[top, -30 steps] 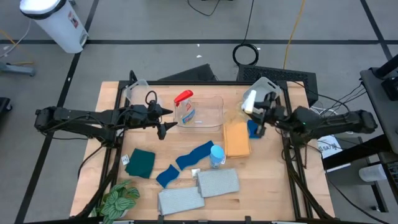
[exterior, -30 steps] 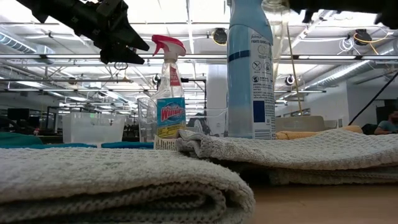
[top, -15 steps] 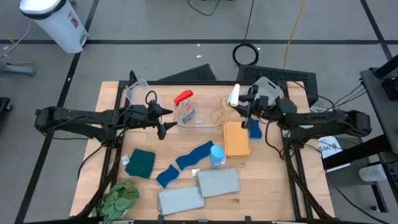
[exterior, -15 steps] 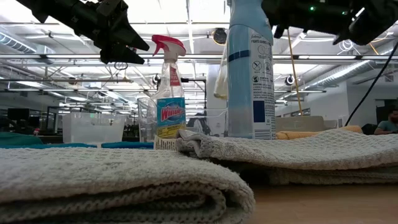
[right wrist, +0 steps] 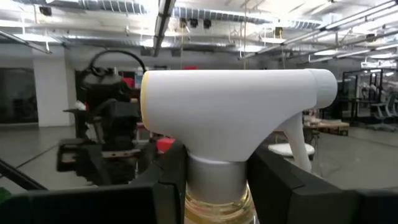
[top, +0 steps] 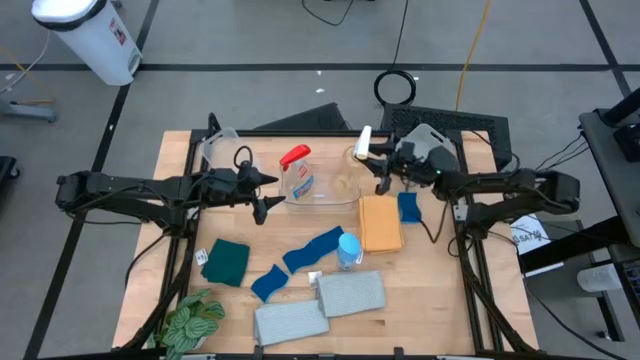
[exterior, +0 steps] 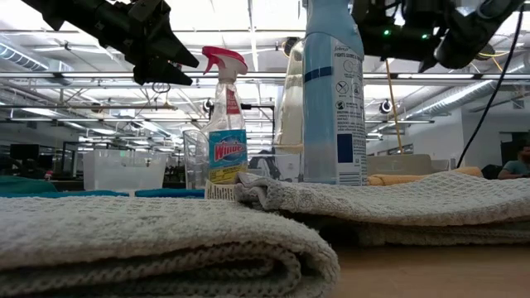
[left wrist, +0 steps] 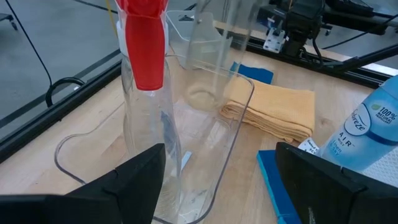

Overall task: Pick & Place Kitchen Items
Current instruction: Put the yellow sprayer bottle into the transparent bin

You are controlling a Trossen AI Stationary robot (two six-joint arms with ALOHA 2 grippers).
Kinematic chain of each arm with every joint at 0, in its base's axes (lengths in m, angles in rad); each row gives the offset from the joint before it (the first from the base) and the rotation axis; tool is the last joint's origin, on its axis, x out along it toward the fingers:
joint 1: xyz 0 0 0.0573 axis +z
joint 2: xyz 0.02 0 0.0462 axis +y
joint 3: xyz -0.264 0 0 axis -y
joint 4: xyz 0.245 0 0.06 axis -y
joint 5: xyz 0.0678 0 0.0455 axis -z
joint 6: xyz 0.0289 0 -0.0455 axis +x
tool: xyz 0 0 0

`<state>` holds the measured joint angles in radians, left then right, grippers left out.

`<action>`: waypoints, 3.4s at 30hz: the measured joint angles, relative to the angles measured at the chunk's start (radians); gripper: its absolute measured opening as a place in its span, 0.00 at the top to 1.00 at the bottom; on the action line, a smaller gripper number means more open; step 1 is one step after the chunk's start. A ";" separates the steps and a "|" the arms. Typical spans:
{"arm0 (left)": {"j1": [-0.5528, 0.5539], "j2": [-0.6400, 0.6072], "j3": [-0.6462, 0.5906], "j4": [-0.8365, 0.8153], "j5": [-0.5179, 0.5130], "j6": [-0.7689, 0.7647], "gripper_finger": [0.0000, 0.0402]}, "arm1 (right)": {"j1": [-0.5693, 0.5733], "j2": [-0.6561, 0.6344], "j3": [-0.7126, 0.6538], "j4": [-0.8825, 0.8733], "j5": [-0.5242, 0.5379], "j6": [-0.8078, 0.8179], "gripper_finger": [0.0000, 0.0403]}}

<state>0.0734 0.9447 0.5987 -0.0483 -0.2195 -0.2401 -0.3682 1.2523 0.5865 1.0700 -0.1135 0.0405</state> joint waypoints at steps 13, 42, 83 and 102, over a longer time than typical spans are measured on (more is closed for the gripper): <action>0.000 0.000 0.000 0.000 0.000 0.000 0.23 | -0.112 0.207 0.123 -0.014 -0.071 0.052 0.74; 0.000 0.000 0.000 0.000 0.000 0.000 0.23 | -0.121 0.517 0.381 -0.005 -0.154 0.077 0.73; 0.000 0.000 0.000 0.000 0.000 0.000 0.23 | -0.075 0.529 0.386 -0.045 -0.176 -0.106 0.71; 0.000 0.000 0.000 0.000 0.000 0.000 0.23 | -0.075 0.527 0.387 -0.107 -0.145 -0.103 0.73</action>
<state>0.0731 0.9447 0.5987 -0.0483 -0.2192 -0.2401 -0.4431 1.7798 0.9733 0.9628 -0.2583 -0.0628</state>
